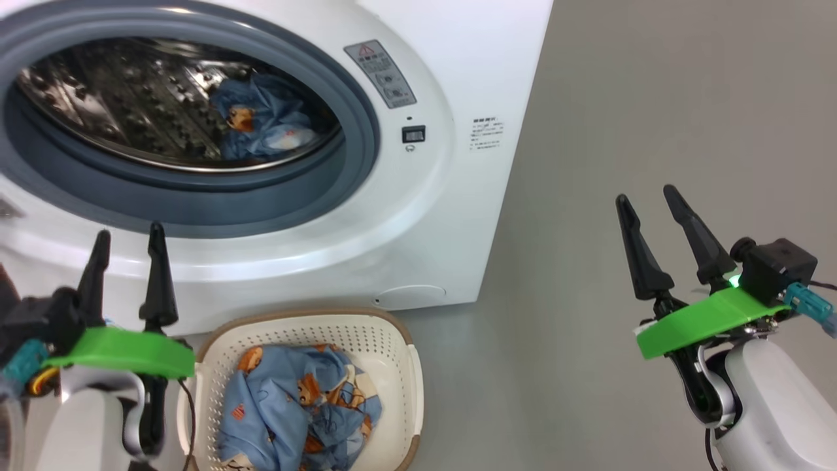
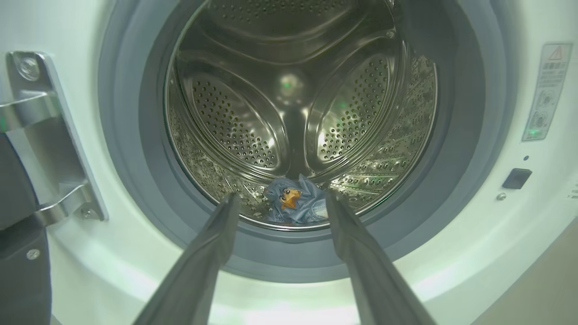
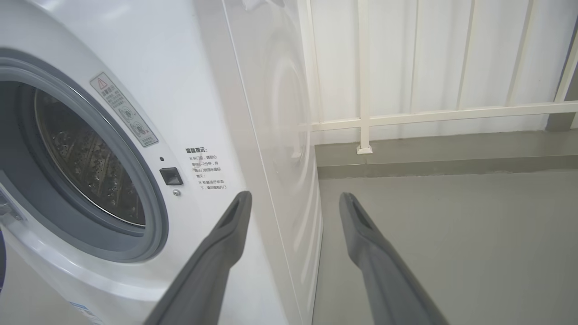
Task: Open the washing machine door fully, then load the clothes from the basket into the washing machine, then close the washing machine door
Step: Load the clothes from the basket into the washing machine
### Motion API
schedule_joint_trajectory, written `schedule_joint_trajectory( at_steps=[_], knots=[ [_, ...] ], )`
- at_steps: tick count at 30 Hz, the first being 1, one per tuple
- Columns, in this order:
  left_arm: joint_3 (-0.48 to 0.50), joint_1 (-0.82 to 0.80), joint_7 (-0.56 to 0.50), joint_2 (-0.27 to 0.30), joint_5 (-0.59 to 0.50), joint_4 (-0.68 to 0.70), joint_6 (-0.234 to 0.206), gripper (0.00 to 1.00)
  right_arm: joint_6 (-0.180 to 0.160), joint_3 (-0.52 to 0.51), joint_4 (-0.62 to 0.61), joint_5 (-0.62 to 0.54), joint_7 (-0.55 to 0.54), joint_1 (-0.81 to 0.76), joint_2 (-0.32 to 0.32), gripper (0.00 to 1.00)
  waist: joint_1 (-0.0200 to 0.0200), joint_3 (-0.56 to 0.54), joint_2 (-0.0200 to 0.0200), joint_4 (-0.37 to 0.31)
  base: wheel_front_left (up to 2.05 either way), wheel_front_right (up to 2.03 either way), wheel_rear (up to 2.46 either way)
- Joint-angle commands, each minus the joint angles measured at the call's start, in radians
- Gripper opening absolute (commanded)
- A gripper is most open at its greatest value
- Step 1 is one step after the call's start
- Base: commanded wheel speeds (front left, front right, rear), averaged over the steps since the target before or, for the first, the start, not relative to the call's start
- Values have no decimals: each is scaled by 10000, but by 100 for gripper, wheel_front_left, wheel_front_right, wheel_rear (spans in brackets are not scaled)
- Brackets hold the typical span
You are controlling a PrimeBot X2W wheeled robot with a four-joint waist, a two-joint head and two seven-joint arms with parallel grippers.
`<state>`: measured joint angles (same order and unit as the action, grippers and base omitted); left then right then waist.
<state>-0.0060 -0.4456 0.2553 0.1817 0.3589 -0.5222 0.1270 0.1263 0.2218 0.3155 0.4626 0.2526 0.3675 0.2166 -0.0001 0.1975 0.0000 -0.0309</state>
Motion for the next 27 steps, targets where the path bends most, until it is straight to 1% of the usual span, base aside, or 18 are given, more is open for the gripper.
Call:
schedule_joint_trajectory(
  at_steps=[1,7,12,16,27],
  knots=[
    [379,184,64,241,-152,463,12,100,44,121,-259,-168,92,-140,109,100,1,-225,0,172,0,0,0],
    [627,940,64,35,-378,1274,-92,100,44,56,-326,-152,92,-388,140,100,1,-432,0,271,0,0,0],
    [725,1375,64,-120,-499,1659,-116,100,44,27,-347,-121,92,-548,179,100,1,-508,0,330,0,0,0],
    [726,1553,64,-238,-478,1739,-111,100,44,12,-374,-123,92,-589,210,100,1,-486,0,371,0,0,0],
    [735,1633,64,-307,-589,1859,-99,100,44,55,-279,-230,92,-553,271,100,1,-548,0,414,0,0,0]
  ],
)
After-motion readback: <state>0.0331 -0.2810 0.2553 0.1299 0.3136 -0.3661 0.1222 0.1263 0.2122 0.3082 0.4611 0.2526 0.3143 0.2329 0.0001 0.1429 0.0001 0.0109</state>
